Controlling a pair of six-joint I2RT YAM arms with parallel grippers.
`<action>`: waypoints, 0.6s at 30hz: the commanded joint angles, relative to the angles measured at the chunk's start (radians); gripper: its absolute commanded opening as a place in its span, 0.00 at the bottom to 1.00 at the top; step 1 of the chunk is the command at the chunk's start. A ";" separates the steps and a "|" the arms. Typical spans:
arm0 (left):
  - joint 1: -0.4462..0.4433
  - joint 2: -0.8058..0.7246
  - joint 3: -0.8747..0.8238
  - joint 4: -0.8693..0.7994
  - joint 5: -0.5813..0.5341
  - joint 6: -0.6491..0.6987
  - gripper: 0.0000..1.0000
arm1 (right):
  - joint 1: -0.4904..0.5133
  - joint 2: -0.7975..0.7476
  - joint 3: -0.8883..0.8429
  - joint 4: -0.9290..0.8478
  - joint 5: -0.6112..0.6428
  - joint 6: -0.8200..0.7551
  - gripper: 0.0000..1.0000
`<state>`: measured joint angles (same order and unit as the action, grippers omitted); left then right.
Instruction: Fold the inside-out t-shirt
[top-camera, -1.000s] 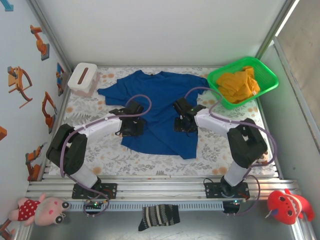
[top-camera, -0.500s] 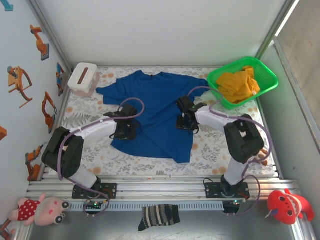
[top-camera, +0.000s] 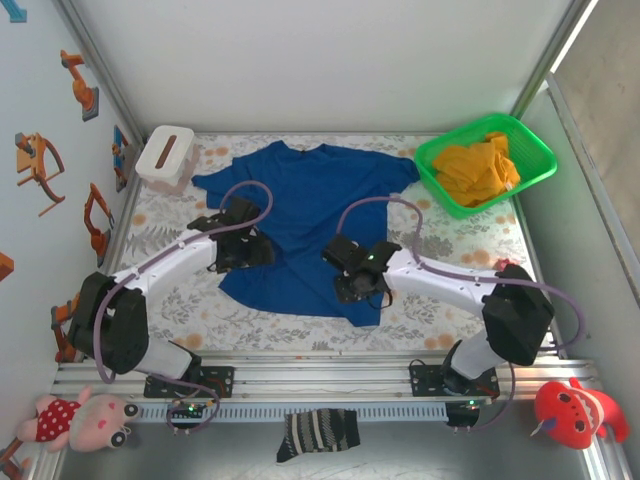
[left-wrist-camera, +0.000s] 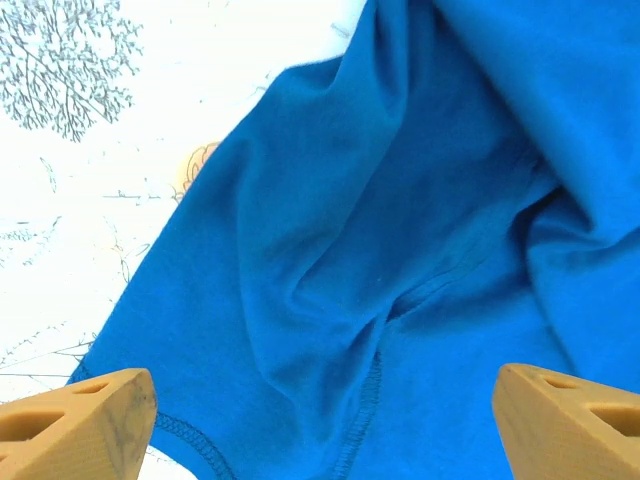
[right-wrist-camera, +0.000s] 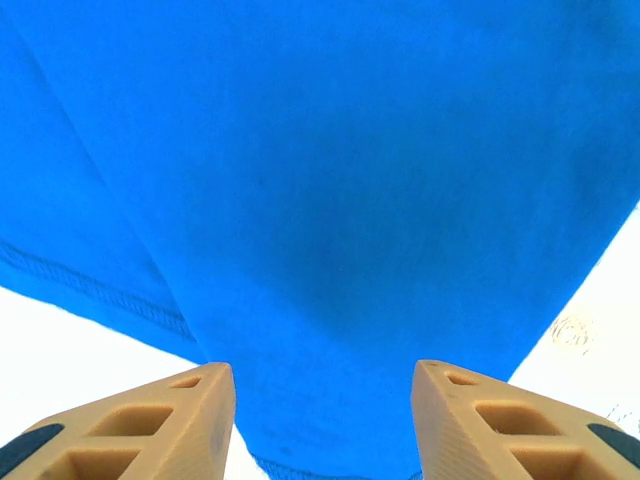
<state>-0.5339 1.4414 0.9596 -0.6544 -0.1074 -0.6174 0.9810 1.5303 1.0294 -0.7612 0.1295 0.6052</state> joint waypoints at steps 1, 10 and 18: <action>0.009 -0.026 0.032 -0.064 0.011 0.024 0.87 | 0.067 0.057 0.001 -0.041 0.058 0.025 0.50; 0.016 -0.033 0.030 -0.073 0.017 0.025 0.88 | 0.155 0.203 0.033 -0.032 0.108 0.028 0.50; 0.017 -0.038 0.030 -0.073 0.020 0.036 0.88 | 0.154 0.175 0.029 -0.043 0.126 0.021 0.00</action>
<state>-0.5228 1.4296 0.9756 -0.6968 -0.1032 -0.6113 1.1355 1.7370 1.0428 -0.7776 0.2138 0.6220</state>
